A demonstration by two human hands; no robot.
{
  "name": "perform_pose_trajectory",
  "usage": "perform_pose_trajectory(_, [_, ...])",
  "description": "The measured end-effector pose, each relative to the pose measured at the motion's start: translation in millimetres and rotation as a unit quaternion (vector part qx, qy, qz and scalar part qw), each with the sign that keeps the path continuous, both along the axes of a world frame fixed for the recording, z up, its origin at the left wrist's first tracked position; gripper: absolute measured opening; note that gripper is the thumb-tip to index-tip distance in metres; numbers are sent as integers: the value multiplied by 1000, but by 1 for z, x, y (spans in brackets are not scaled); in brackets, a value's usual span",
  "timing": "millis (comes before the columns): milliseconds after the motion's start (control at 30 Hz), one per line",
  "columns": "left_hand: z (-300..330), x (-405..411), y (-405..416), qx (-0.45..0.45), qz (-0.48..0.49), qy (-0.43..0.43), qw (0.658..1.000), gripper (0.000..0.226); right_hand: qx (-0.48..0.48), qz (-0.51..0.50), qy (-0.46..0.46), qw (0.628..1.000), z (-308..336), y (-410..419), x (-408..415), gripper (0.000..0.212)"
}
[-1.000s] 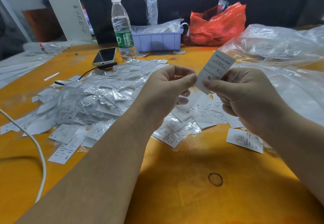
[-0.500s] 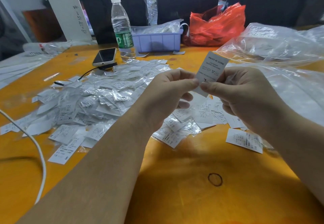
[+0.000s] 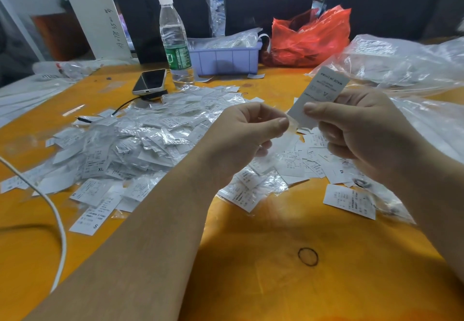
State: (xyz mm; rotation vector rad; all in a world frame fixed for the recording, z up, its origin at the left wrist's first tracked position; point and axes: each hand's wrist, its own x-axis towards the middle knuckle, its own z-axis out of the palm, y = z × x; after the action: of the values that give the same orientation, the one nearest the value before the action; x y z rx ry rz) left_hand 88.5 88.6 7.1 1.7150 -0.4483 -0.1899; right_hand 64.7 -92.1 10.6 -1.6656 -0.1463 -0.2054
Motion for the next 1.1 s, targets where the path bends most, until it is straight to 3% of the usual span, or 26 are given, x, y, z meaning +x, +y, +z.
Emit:
perform_pose_trajectory(233, [-1,1,1,8,-6,-6,1000,8,-18,31,-1,999,0,-6,2,9])
perform_pose_trajectory(367, [-1,2,1,19,-12,-9,1000,9,-30,60,12,998,1,-8,2,23])
perform_pose_trajectory(733, [-2,1,0,0,-28,-4,1000,13,35,176,73,981,8,-16,2,14])
perform_pose_trajectory(1100, [0,-1,0,-10,-62,5,998,15,23,191,96,977,7,-17,3,12])
